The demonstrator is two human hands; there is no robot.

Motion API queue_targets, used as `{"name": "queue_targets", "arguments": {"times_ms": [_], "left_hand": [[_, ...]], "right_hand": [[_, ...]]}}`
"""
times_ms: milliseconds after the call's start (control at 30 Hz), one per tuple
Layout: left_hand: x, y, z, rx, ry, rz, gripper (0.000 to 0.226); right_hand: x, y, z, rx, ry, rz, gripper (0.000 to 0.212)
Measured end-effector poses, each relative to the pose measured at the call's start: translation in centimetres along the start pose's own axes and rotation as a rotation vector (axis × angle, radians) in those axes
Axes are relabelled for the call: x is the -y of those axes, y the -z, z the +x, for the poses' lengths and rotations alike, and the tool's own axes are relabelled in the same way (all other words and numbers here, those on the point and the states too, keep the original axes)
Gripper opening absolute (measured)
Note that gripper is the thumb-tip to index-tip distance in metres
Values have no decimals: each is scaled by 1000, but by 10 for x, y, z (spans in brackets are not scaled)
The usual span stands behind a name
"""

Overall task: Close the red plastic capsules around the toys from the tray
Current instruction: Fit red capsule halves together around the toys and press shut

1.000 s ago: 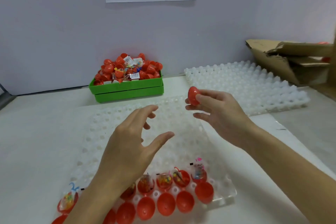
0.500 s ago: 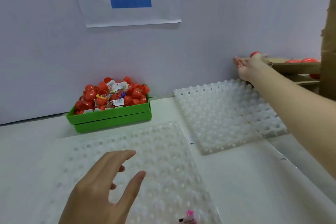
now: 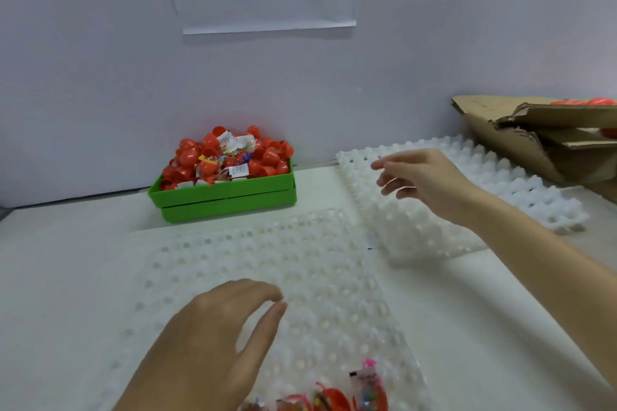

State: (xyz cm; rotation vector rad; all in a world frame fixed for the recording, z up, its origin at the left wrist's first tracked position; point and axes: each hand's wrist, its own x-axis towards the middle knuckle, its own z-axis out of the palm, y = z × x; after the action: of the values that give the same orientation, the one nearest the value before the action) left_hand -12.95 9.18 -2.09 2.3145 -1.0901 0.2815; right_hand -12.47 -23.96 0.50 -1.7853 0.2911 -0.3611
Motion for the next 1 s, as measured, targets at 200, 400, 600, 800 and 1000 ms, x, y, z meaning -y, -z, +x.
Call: {"name": "queue_targets", "arguments": {"times_ms": [200,400,600,800,1000], "left_hand": [[0,6,-4,232,70,9,38],[3,6,-7,271,82,-16,31],[8,3,-6,270,67,6,34],[8,1,-7,263,60,17,34],[6,0,-6,250,53,26,28]], "right_hand": [[31,-42,-72,286,185,-475,22],[22,-69,-121,513,218,-511,20],[33,-51,-136,798,168,-695,53],[39,-52,-147,916,50,-836,75],[41,-55,-153,894,48,-800,71]]}}
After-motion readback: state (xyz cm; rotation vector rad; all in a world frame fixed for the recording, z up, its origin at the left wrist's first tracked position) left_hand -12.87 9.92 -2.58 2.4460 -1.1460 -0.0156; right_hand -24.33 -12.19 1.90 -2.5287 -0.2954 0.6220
